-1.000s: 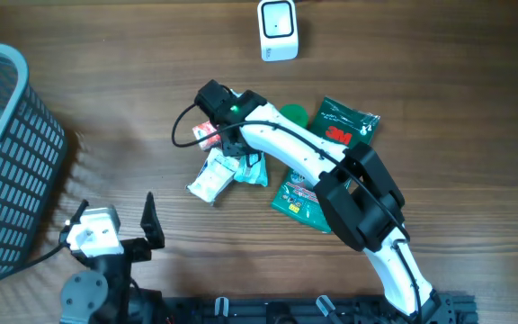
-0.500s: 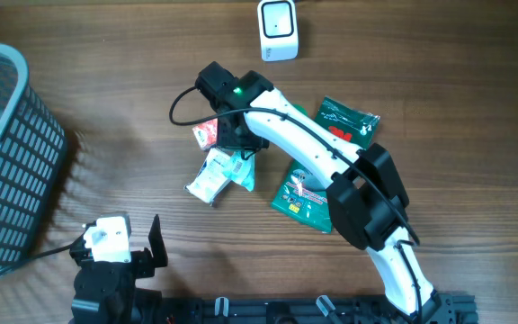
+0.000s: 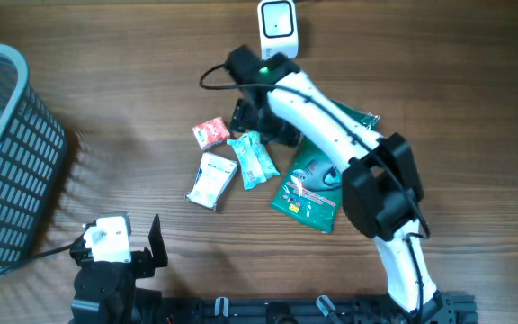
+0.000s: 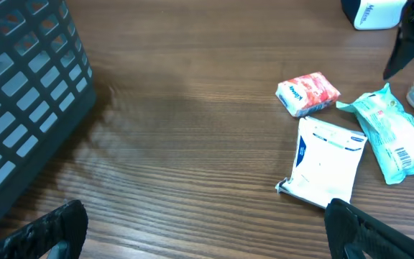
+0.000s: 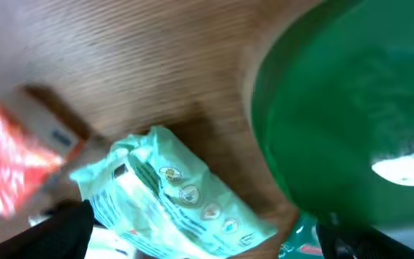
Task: Scan the item barcode
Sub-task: 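Lift the wipes pack and hold its barcode against the scanner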
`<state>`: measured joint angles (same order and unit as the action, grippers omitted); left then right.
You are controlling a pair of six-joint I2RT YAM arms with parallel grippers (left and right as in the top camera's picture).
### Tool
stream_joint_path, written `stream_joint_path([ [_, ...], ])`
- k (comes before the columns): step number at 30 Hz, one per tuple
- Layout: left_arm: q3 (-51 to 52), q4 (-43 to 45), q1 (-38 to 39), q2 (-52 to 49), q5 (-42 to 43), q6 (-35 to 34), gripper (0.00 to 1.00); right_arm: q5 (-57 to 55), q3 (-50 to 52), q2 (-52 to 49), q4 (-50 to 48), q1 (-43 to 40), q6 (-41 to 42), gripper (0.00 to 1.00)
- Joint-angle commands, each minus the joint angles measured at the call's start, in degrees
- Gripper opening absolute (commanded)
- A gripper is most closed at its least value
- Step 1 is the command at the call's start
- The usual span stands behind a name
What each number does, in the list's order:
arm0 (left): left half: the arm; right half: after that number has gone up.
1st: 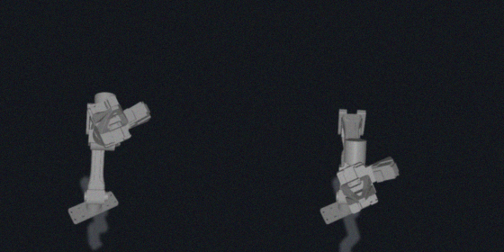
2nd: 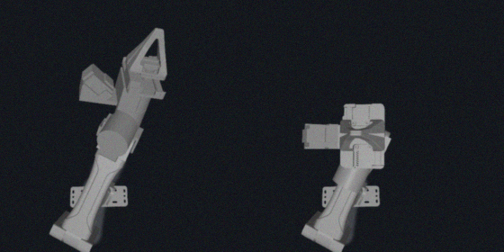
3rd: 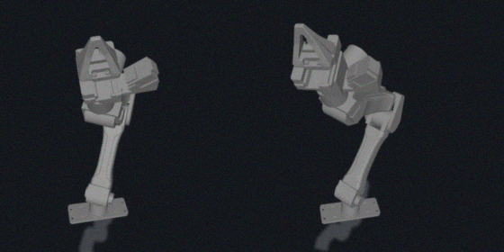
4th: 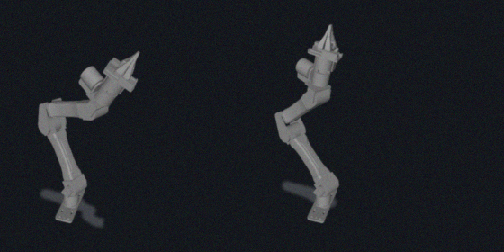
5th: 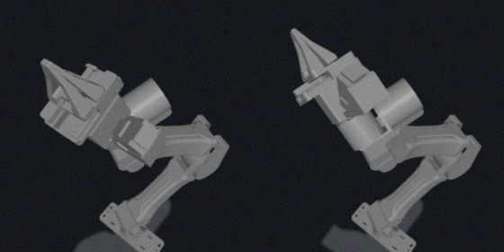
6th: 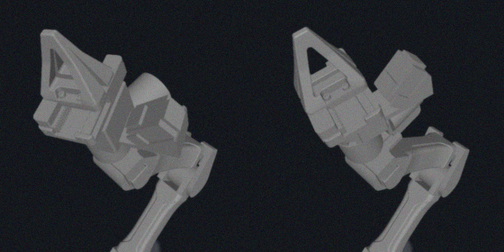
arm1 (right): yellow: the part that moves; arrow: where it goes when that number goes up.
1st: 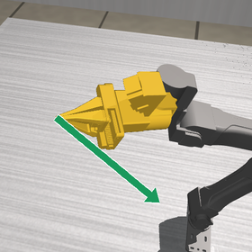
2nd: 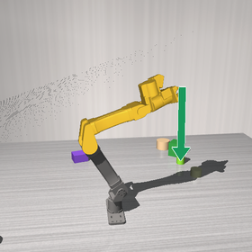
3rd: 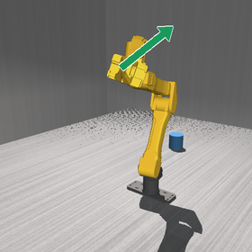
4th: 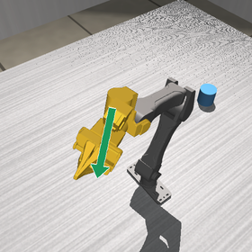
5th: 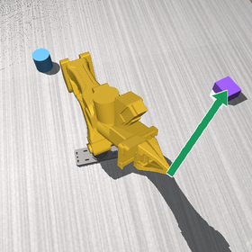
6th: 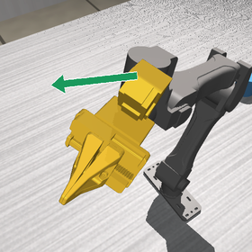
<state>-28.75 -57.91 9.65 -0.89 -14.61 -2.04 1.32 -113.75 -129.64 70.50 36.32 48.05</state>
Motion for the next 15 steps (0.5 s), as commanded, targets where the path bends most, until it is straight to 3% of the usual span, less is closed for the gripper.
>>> stream_joint_path([
  [1,0.0,0.1,0.3,0.4,0.7,-0.3,1.0,15.2,0.2,2.1,-0.1,-1.6,-33.9,1.0],
  [4,0.0,0.1,0.3,0.4,0.7,-0.3,1.0,21.2,1.5,2.1,1.0,-2.2,-37.9,1.0],
  [8,0.0,0.1,0.3,0.4,0.7,-0.3,1.0,20.2,3.1,2.2,1.4,-3.2,-37.4,1.0],
  [12,0.0,0.1,0.3,0.4,0.7,-0.3,1.0,24.3,12.7,2.1,-7.0,-7.6,-40.0,1.0],
  [15,0.0,0.1,0.3,0.4,0.7,-0.3,1.0,37.3,18.8,2.1,-16.2,-12.0,-42.8,1.0],
])
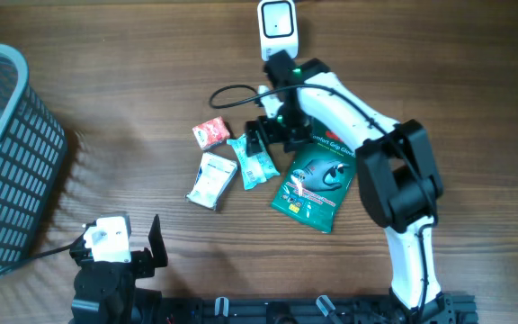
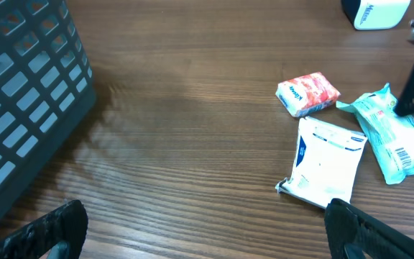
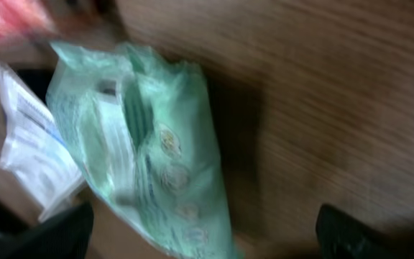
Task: Scan the item barcode
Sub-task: 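Lift the wipes pack and hold its barcode against the scanner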
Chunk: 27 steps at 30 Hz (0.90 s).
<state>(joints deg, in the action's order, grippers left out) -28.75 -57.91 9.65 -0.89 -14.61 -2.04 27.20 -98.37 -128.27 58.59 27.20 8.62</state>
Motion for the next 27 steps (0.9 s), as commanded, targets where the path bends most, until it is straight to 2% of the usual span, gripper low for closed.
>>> stream_joint_path([
  [1,0.0,0.1,0.3,0.4,0.7,-0.3,1.0,13.2,5.4,0.8,-7.0,-3.5,-3.3,1.0],
  [6,0.0,0.1,0.3,0.4,0.7,-0.3,1.0,14.0,11.3,0.6,-13.6,-0.4,-2.6,1.0],
  [9,0.0,0.1,0.3,0.4,0.7,-0.3,1.0,10.4,14.1,0.5,-16.9,0.6,-0.1,1.0],
  [10,0.0,0.1,0.3,0.4,0.7,-0.3,1.0,10.2,15.8,0.2,-18.8,0.5,0.5,0.95],
  [11,0.0,0.1,0.3,0.4,0.7,-0.3,1.0,10.2,17.9,0.1,-20.9,0.5,0.6,0.8],
  [12,0.0,0.1,0.3,0.4,0.7,-0.3,1.0,10.2,19.5,0.0,-22.1,0.5,0.6,0.46],
  [13,0.0,0.1,0.3,0.4,0.7,-0.3,1.0,10.2,20.4,-0.1,-22.8,0.5,0.6,0.32],
  [16,0.0,0.1,0.3,0.4,0.7,-0.3,1.0,10.7,20.6,-0.1,-24.4,0.5,0.4,0.23],
  [18,0.0,0.1,0.3,0.4,0.7,-0.3,1.0,14.4,20.6,-0.1,-25.4,0.5,0.4,0.04],
  [21,0.0,0.1,0.3,0.4,0.7,-0.3,1.0,21.7,19.1,0.3,-22.8,-1.1,2.7,0.04],
  [24,0.0,0.1,0.3,0.4,0.7,-0.3,1.0,36.3,16.9,4.3,-17.2,-5.2,4.1,0.04],
  [26,0.0,0.1,0.3,0.4,0.7,-0.3,1.0,39.7,16.9,9.4,-14.6,-7.5,13.2,0.04],
  [27,0.0,0.1,0.3,0.4,0.7,-0.3,1.0,43.3,16.9,12.7,-12.7,-8.0,13.4,0.04],
])
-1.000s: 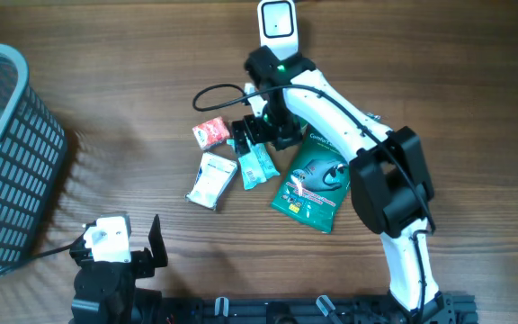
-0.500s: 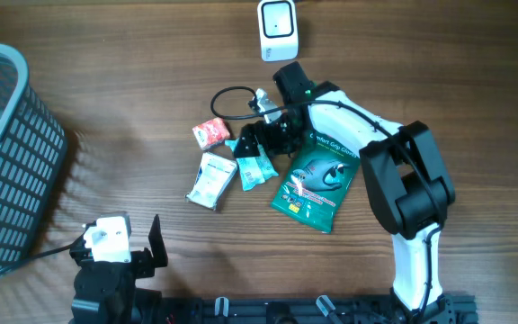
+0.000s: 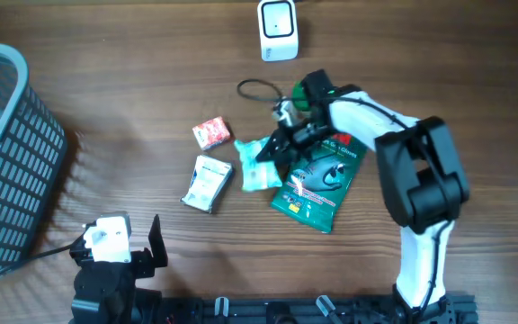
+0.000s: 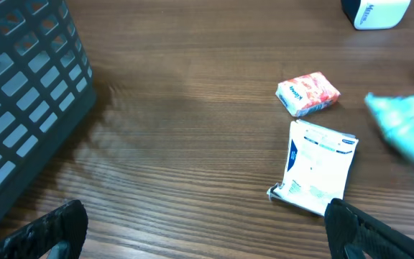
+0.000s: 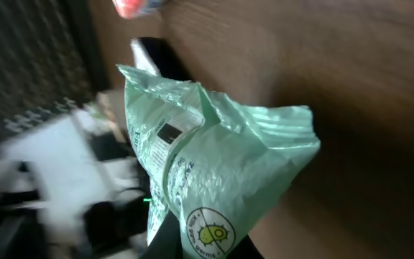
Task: Scan the item barcode
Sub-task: 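Lift the wipes pack and hold its barcode against the scanner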
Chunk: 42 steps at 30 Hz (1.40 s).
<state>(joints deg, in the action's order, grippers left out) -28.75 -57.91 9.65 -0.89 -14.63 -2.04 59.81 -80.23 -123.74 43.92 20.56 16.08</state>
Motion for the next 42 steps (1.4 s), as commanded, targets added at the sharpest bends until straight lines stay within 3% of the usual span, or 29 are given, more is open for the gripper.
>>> stream_joint_path([
  [1,0.0,0.1,0.3,0.4,0.7,-0.3,1.0,11.3,-1.2,10.4,3.4,-1.5,4.7,0.04],
  [9,0.0,0.1,0.3,0.4,0.7,-0.3,1.0,-17.9,-1.1,44.0,18.8,-0.7,7.1,0.04],
  [16,0.0,0.1,0.3,0.4,0.7,-0.3,1.0,-23.6,-1.0,46.9,17.4,-0.7,4.7,0.04],
  [21,0.0,0.1,0.3,0.4,0.7,-0.3,1.0,-49.0,-1.0,45.4,-3.3,1.4,4.8,0.05],
  [27,0.0,0.1,0.3,0.4,0.7,-0.3,1.0,-64.7,-1.0,31.1,-28.1,2.5,-2.2,0.05],
  [31,0.0,0.1,0.3,0.4,0.7,-0.3,1.0,-83.3,-1.1,19.9,-47.8,6.2,-13.2,0.05],
  [36,0.0,0.1,0.3,0.4,0.7,-0.3,1.0,-100.5,-1.4,4.9,-78.9,11.3,-40.2,0.05],
  [42,0.0,0.1,0.3,0.4,0.7,-0.3,1.0,-102.6,-11.9,-11.2,-85.2,11.3,-49.1,0.04],
])
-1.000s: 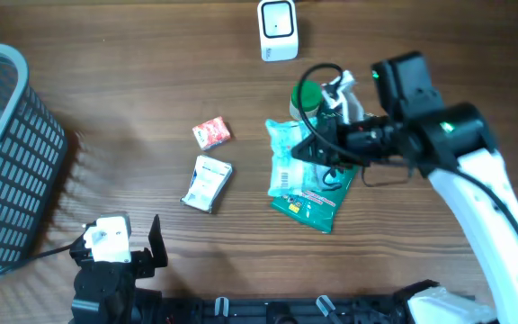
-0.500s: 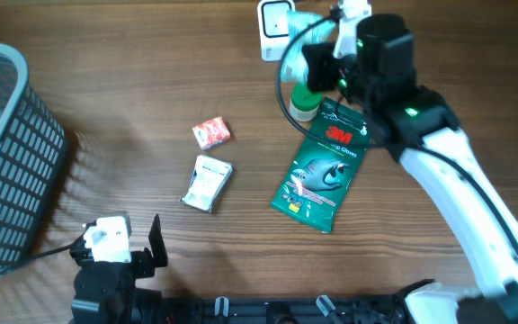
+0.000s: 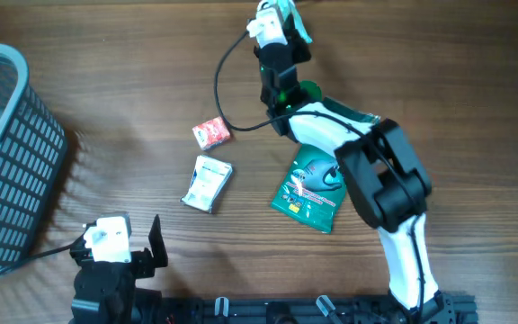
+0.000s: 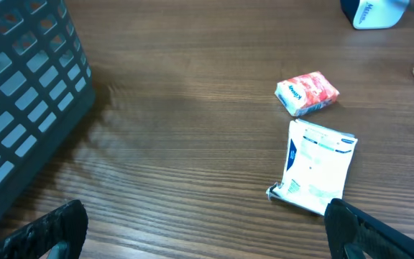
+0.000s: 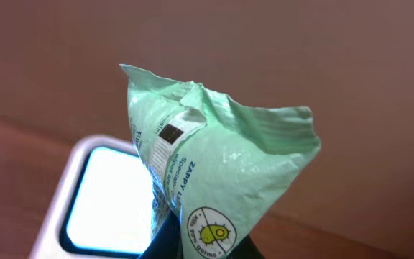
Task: Scan the item barcode
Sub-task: 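Lift the wipes pack and hold its barcode against the scanner, then carry the wipes pack right and drop it at the table edge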
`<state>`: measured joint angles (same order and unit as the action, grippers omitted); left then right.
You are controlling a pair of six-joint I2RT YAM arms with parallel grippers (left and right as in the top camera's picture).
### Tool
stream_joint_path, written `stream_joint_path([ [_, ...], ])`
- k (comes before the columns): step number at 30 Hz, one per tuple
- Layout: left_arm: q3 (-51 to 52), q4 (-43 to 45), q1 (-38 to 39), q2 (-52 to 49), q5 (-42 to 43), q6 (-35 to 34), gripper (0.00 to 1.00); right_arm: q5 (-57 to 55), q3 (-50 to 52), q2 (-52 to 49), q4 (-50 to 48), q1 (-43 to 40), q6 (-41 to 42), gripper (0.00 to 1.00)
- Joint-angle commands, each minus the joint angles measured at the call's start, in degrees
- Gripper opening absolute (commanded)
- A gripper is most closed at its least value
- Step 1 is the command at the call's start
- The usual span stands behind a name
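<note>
My right gripper is shut on a mint green wipes packet, gripping its lower end. The packet is held upright right in front of the white barcode scanner, whose lit window shows behind it. From overhead the packet covers most of the scanner at the table's far edge. A small printed black patch on the packet's left fold faces the wrist camera. My left gripper rests open at the near left, its fingertips low over bare wood.
A red packet and a white packet lie left of centre. A dark green carded pack lies under my right arm. A grey plastic basket stands at the left edge. A black cable loops near the scanner.
My right gripper, holding the mint packet low beside the green carded pack, has moved to the far edge and now holds it in front of the scanner. The left arm is unchanged.
My right gripper was first open above the cluster of packets, then open over the mint packet. Then it was shut on that packet and held it off the table, with the white packet shifted slightly. Now the packet is at the scanner.
</note>
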<state>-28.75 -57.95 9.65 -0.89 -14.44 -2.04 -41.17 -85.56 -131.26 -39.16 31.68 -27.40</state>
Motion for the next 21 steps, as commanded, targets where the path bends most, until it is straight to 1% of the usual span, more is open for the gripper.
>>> stream_joint_path([
  [1,0.0,0.1,0.3,0.4,0.5,-0.3,1.0,-1.6,-8.3,-5.0,-2.1,0.2,-6.6,0.04],
  [4,0.0,0.1,0.3,0.4,0.5,-0.3,1.0,-1.2,-10.9,-9.0,-1.9,0.4,-10.6,0.05],
  [5,0.0,0.1,0.3,0.4,0.5,-0.3,1.0,-1.2,-10.9,-9.2,-1.3,0.6,-10.5,0.04],
  [7,0.0,0.1,0.3,0.4,0.5,-0.3,1.0,-0.6,-10.9,-9.2,3.0,0.8,-8.4,0.05],
  [9,0.0,0.1,0.3,0.4,0.5,-0.3,1.0,-1.0,-10.9,-9.2,3.5,0.9,-10.1,0.05],
  [11,0.0,0.1,0.3,0.4,0.5,-0.3,1.0,-2.9,-10.9,-9.2,2.5,1.7,-17.9,0.05],
  [12,0.0,0.1,0.3,0.4,0.5,-0.3,1.0,-5.5,-10.9,-9.2,-0.2,2.3,-21.2,0.04],
  [13,0.0,0.1,0.3,0.4,0.5,-0.3,1.0,-8.7,-10.9,-8.6,-5.4,2.9,-24.7,0.04],
  [14,0.0,0.1,0.3,0.4,0.5,-0.3,1.0,-9.9,-10.9,-7.4,-8.4,3.2,-29.0,0.04],
  [15,0.0,0.1,0.3,0.4,0.5,-0.3,1.0,-10.6,-10.9,-5.8,-9.3,3.2,-31.4,0.04],
  [16,0.0,0.1,0.3,0.4,0.5,-0.3,1.0,-12.3,-10.9,-2.0,-9.2,2.9,-32.7,0.04],
  [18,0.0,0.1,0.3,0.4,0.5,-0.3,1.0,-17.5,-10.9,5.7,-7.9,0.4,-32.7,0.04],
  [19,0.0,0.1,0.3,0.4,0.5,-0.3,1.0,-19.8,-10.9,8.0,-7.4,-1.2,-32.5,0.04],
  [21,0.0,0.1,0.3,0.4,0.5,-0.3,1.0,-28.0,-10.9,12.1,-7.5,-8.0,-32.1,0.04],
])
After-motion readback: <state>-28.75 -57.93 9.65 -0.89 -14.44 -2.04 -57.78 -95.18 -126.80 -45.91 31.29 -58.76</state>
